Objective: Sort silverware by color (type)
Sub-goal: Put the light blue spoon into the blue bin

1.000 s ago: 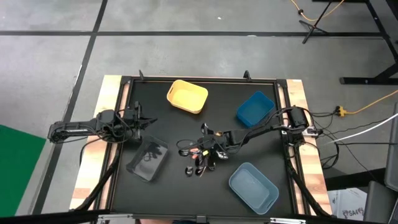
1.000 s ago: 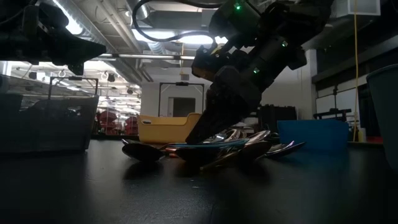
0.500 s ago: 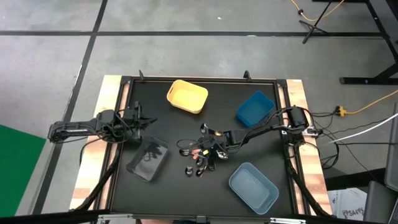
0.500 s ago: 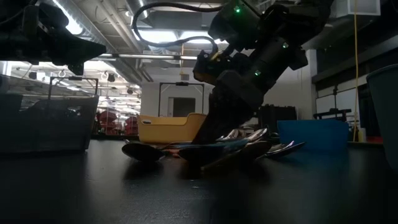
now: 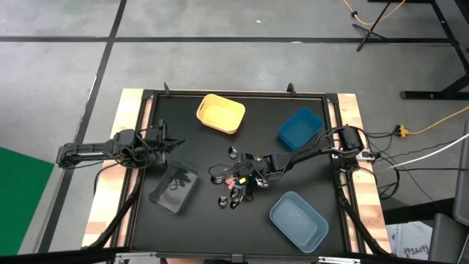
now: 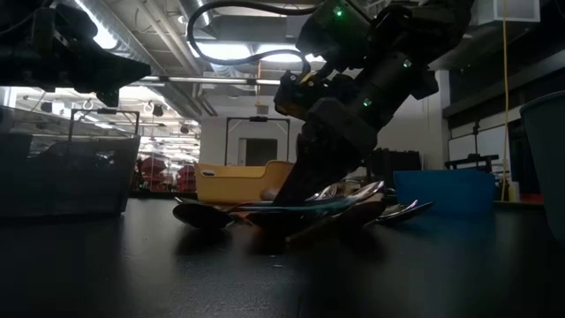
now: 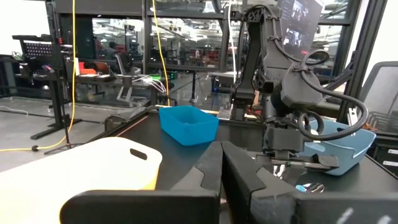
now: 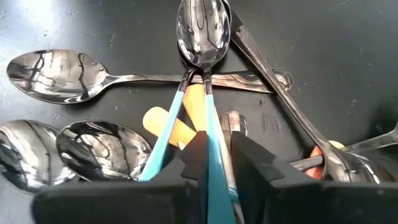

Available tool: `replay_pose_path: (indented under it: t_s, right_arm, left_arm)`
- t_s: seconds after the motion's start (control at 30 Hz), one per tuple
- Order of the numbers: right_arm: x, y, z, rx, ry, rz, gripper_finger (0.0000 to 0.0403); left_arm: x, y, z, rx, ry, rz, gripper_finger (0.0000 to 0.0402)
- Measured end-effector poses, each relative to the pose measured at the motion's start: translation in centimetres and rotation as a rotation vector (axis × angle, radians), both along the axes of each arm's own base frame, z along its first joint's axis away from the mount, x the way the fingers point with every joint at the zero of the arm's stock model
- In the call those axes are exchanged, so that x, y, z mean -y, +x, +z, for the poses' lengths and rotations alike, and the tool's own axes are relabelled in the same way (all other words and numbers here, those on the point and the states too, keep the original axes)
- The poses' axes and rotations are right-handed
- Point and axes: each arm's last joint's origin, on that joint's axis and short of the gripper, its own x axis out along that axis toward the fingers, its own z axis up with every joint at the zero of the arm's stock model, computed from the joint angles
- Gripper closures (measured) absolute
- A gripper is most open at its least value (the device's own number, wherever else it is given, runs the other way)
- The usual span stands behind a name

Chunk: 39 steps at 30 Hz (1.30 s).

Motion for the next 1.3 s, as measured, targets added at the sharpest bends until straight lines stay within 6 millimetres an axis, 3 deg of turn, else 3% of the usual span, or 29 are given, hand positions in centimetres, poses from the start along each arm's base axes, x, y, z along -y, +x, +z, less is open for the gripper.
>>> replay_pose_path:
  t_s: [0.23, 0.7, 1.3]
  right_arm:
    - [0.0, 0.0, 0.0, 0.006, -0.001, 0.003, 0.0394]
    - [-0.1, 0.3, 0.4, 0.0, 0.005, -0.002, 0.0398]
    - [-0.7, 3.1, 6.7, -0.097, -0.057, 0.09, 0.0401]
  left_arm:
    - [0.0, 0.0, 0.0, 0.0, 0.0, 0.0, 0.0401]
    - [0.0, 0.0, 0.0, 0.0, 0.0, 0.0, 0.0401]
    - [0.0, 0.0, 0.0, 0.0, 0.0, 0.0, 0.0401]
